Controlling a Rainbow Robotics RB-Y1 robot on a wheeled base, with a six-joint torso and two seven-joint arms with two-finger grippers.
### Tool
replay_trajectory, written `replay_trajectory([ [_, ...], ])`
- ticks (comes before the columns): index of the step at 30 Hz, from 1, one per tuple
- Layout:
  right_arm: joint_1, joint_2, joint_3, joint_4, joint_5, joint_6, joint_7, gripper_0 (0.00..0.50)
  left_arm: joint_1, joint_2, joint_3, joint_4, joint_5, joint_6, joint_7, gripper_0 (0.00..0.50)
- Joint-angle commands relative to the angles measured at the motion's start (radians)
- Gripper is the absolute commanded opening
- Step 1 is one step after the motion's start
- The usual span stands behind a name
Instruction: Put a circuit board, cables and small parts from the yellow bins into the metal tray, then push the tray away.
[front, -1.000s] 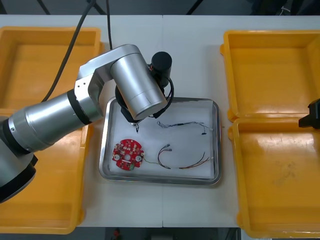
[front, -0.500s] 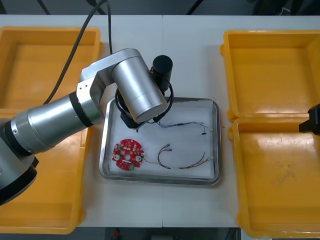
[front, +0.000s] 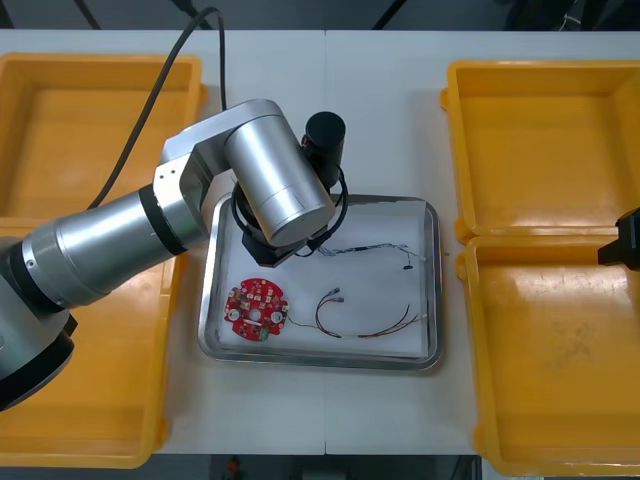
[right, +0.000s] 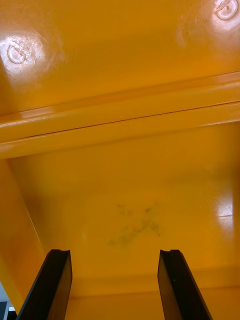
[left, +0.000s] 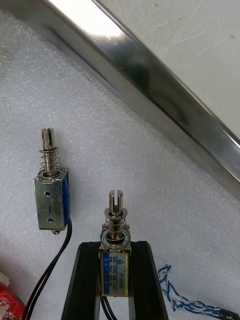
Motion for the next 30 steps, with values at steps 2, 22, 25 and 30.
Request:
replay_trajectory([
  [2, 0.013, -0.039, -0.025, -0.031, -0.007, 0.003, 0.009, 0.5, 0.006, -0.022, -0.029, -0.016, 0.005, 0.006, 0.051, 0.0],
  [22, 0.013, -0.039, -0.025, -0.031, -0.007, 0.003, 0.009, 0.5, -0.007, 0.01, -0.029, -0.088, -0.001, 0.038, 0.058, 0.458],
  [25, 0.013, -0.039, -0.025, -0.031, -0.007, 0.003, 0.009, 0.5, -0.043, 0.053, -0.026, -0.149, 0.043, 0.087, 0.061, 0.496],
  [30, 0.013, -0.039, -0.025, -0.031, -0.007, 0.003, 0.009, 0.5, -0.126, 0.141, 0.057, -0.25, 0.169, 0.133, 0.056, 0.5],
])
